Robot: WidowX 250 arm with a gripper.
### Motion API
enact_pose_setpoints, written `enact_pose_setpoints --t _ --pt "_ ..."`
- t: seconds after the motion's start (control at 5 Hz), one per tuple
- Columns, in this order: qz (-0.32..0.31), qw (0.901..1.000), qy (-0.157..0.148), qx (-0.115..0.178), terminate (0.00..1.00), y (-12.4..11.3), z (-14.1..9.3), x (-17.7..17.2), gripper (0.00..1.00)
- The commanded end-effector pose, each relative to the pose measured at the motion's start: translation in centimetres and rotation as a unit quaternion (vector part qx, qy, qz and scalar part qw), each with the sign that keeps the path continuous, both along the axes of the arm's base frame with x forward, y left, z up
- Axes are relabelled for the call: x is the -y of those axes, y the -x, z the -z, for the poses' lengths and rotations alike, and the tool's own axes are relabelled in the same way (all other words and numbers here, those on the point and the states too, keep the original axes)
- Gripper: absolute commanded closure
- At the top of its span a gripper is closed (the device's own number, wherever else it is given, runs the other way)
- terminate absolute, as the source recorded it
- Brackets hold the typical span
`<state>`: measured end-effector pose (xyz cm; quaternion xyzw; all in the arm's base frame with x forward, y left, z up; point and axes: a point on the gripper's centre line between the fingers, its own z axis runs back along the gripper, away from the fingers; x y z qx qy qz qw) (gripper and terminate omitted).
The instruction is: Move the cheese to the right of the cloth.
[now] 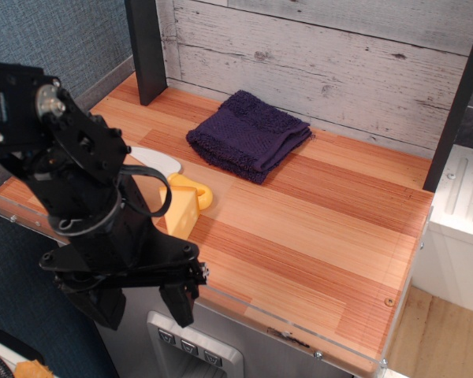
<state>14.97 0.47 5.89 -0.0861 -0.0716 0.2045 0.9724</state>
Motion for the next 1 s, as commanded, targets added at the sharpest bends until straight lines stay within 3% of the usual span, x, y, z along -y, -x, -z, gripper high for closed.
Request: enact_pose_setpoints --t 0.0,0.2,0.6,0.8 --pt "0.000 1.0000 0.000 0.000 0.00 0.0 0.0 0.0 0.00" --pt "-0.025 0.9994 -0.026 -0.002 0.00 -0.7 -0.3 -0.8 0.00" --pt "-0.052 0.9982 -0.023 0.022 0.00 -3.0 -0.9 -2.8 0.00" --pt "-0.053 0.9972 -0.021 0.049 0.00 -4.9 -1.1 -3.4 0.00"
